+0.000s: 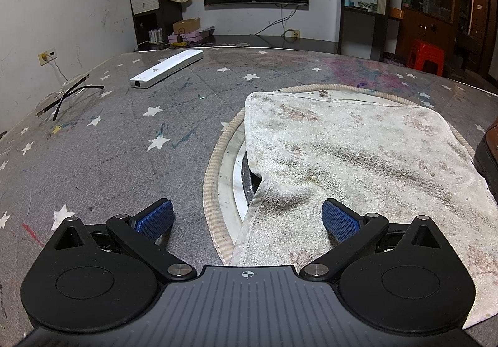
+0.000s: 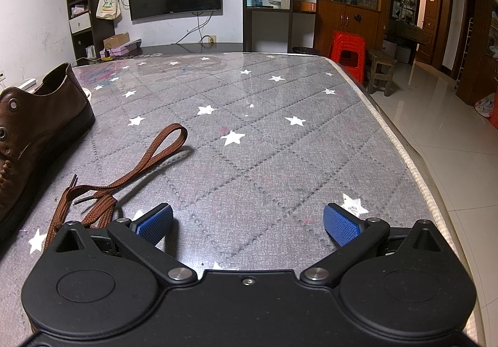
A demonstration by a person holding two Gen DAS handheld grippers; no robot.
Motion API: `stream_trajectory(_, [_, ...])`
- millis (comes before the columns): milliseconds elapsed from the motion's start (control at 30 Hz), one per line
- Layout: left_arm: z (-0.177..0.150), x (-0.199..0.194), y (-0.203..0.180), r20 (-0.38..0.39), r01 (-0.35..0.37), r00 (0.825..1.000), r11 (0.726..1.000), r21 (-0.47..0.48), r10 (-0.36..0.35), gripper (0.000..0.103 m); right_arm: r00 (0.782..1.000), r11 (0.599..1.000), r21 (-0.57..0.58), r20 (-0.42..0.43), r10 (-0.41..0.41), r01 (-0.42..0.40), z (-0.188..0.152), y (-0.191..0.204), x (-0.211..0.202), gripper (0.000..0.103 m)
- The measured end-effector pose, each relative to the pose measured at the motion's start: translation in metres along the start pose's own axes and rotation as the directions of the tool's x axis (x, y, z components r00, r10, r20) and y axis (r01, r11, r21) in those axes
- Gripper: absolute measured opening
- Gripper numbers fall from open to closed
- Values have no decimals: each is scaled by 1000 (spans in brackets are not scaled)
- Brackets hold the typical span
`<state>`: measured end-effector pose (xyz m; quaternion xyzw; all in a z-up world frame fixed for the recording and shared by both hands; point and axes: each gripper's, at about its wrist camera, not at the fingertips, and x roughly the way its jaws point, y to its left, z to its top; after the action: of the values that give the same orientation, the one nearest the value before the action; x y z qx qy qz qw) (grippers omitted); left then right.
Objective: Lace up shoes with both hands
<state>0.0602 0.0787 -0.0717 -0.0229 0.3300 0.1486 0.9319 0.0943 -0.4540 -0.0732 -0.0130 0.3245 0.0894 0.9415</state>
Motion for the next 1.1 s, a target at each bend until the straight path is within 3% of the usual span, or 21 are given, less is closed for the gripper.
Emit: stream_trajectory(1100, [-1, 0, -2, 0, 0, 1000, 1000, -1, 0, 103, 1000, 1000, 2, 0, 2, -2, 0, 6, 2, 103])
